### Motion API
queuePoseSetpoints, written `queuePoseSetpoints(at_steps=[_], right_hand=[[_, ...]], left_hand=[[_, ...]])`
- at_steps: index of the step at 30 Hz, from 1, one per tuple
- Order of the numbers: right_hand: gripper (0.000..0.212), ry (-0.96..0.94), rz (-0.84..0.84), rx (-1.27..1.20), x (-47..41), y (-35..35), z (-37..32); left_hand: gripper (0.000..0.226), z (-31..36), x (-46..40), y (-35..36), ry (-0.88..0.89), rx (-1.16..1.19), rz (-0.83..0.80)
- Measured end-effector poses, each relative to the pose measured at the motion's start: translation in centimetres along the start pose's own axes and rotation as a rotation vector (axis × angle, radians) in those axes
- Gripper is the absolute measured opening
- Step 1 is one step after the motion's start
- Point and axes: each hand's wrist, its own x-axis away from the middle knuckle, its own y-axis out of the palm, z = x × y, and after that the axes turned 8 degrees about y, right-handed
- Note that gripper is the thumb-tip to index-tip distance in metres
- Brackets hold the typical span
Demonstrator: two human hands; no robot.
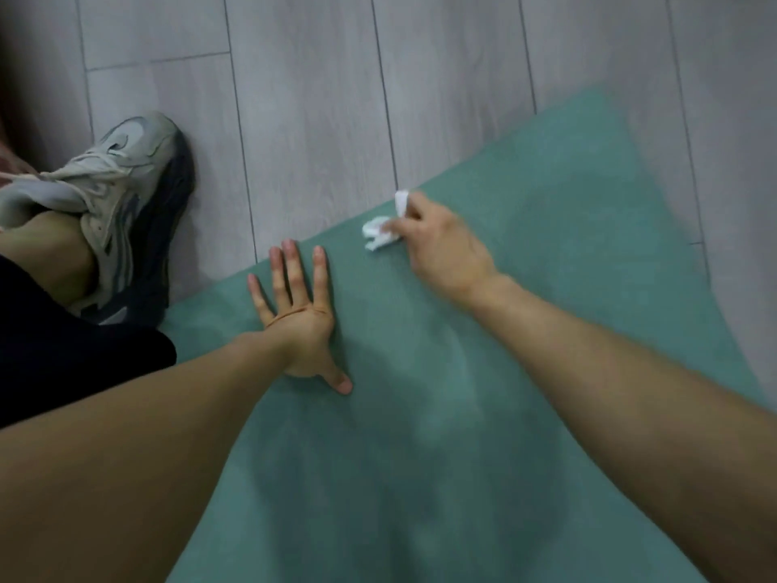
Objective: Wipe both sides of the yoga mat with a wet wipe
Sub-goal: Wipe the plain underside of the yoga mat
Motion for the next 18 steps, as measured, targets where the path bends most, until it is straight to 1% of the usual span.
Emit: queuePoseSetpoints(at_steps=[2,3,4,6,8,10,12,14,15,16,18], right_hand=[[0.022,0.212,0.089,0.057,-3.8,-1.6,2.2],[0.022,0.274,0.13,0.047,-4.0,-1.7,2.5],[0.022,0.296,0.144,0.026,-3.0,-1.4,2.0],[0.026,0.208,0.107,-0.009,2.7,0.0,-0.2],[0.027,0.087,-0.02,-0.034,10.0,1.3,-2.2],[0.026,0.043,-0.067,-0.035,13.1,1.5,-2.3],[0.035,0.087,0.014,-0.042,9.7,1.0,-0.6],[0.044,0.173,0.11,-0.013,3.4,-0.1,1.1],[0.041,0.202,0.138,0.026,0.4,-0.7,2.0],[0.032,0.224,0.149,0.061,-1.7,-1.0,2.6],[0.015,0.229,0.164,0.072,-1.7,-0.9,2.6]], left_hand=[[0.199,0.0,0.0,0.0,-0.006,0.003,0.005],[0.2,0.0,0.0,0.0,-0.006,0.0,0.001],[0.2,0.1,0.1,0.0,-0.004,-0.003,-0.004],[0.199,0.0,0.2,-0.1,-0.001,-0.011,-0.005],[0.199,0.0,0.2,-0.2,-0.004,-0.012,-0.005],[0.199,-0.1,0.2,-0.3,-0.002,-0.016,-0.014],[0.199,-0.1,0.2,-0.3,-0.006,-0.002,-0.017],[0.2,0.0,0.1,-0.3,-0.007,-0.002,-0.016],[0.2,0.0,0.1,-0.2,-0.005,-0.013,-0.017],[0.2,0.0,0.1,-0.1,-0.006,-0.018,-0.015],[0.2,0.1,0.0,-0.2,-0.016,-0.017,-0.004]])
